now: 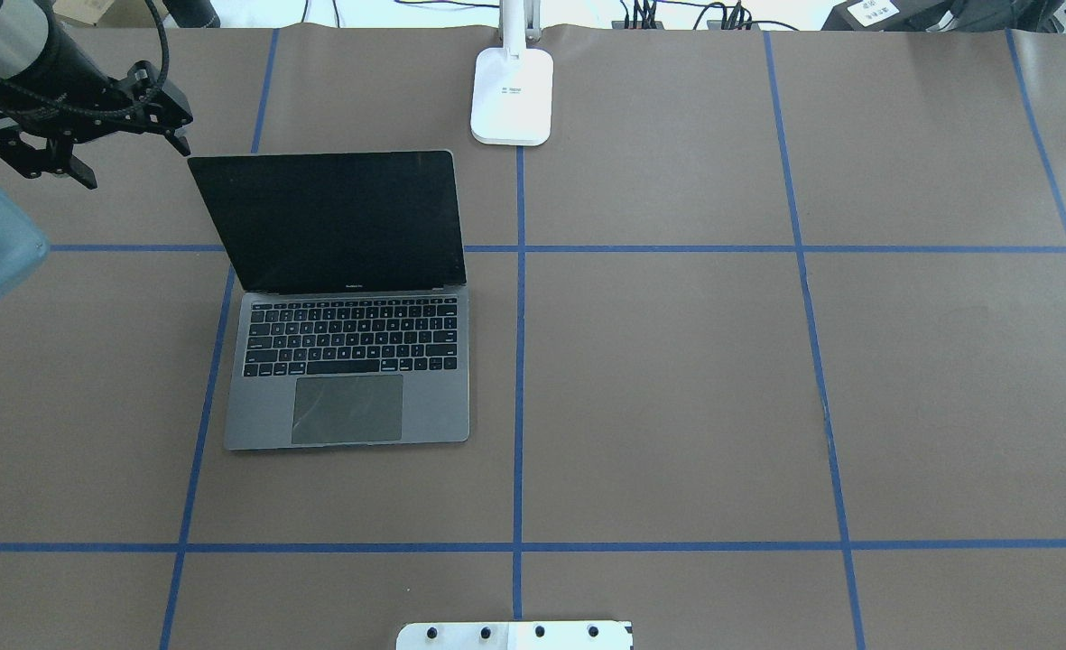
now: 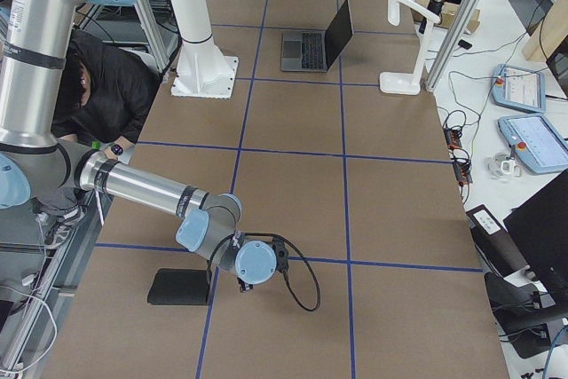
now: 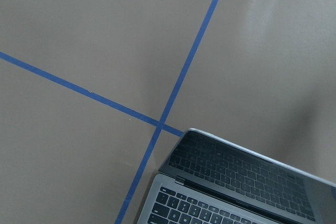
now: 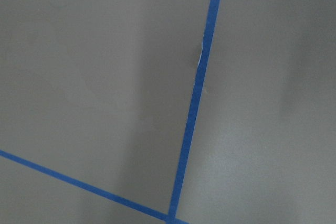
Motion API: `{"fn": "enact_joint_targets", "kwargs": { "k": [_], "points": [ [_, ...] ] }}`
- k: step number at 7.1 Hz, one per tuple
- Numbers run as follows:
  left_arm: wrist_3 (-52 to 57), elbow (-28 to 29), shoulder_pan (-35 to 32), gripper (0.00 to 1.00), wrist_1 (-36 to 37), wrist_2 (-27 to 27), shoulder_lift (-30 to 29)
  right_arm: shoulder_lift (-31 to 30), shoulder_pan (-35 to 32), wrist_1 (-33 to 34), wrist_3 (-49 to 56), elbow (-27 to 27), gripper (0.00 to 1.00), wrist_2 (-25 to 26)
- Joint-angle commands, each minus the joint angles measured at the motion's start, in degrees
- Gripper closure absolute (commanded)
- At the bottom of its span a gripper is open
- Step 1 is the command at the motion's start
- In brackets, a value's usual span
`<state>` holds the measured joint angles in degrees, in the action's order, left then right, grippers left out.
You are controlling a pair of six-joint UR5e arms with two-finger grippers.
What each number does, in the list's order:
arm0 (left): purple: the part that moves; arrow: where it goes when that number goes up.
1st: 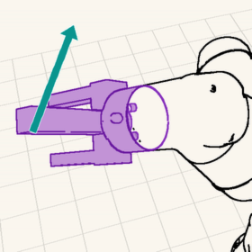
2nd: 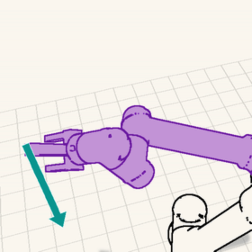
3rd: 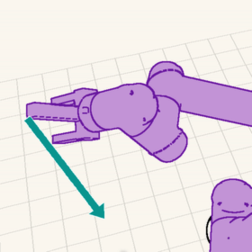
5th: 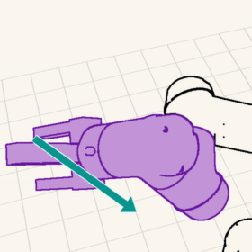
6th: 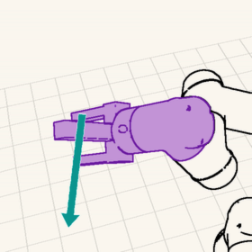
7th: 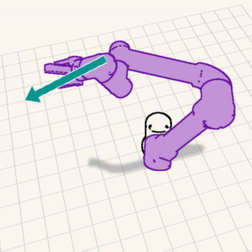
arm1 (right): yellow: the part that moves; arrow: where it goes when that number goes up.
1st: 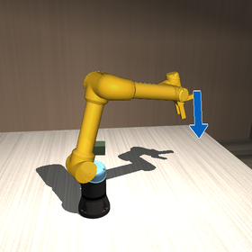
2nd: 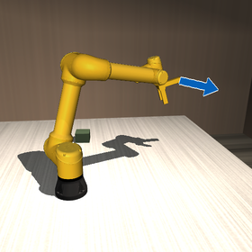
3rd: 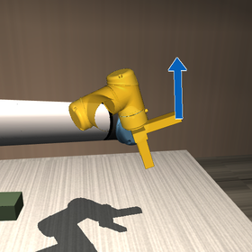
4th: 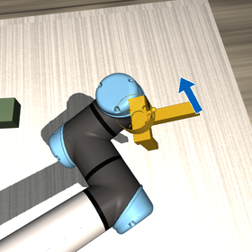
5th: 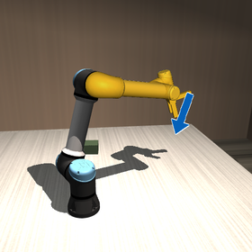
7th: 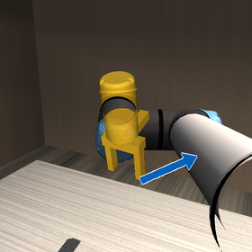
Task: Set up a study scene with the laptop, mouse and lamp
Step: 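Release the laptop lid and lift the left gripper away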
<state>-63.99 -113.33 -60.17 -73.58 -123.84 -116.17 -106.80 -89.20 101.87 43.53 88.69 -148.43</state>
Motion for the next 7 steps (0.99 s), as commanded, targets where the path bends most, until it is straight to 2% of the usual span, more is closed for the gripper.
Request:
{"fn": "enact_joint_targets", "kwargs": {
  "k": [1, 3, 7],
  "points": [
    [7.53, -3.55, -0.03, 0.0, 0.02, 0.0, 4.26, -0.34, 3.31, -0.01, 6.82, -3.77, 0.01, 0.24],
    [8.62, -8.81, -0.12, 0.0, 0.19, -0.26, 6.3, 0.01, 4.99, -0.18, 8.33, -4.84, 0.01, 2.34],
    [8.62, -9.89, -0.12, 0.0, 0.1, -0.08, 6.84, -0.34, 7.62, -0.01, 11.32, -8.79, 0.01, 2.27]
  ]
}}
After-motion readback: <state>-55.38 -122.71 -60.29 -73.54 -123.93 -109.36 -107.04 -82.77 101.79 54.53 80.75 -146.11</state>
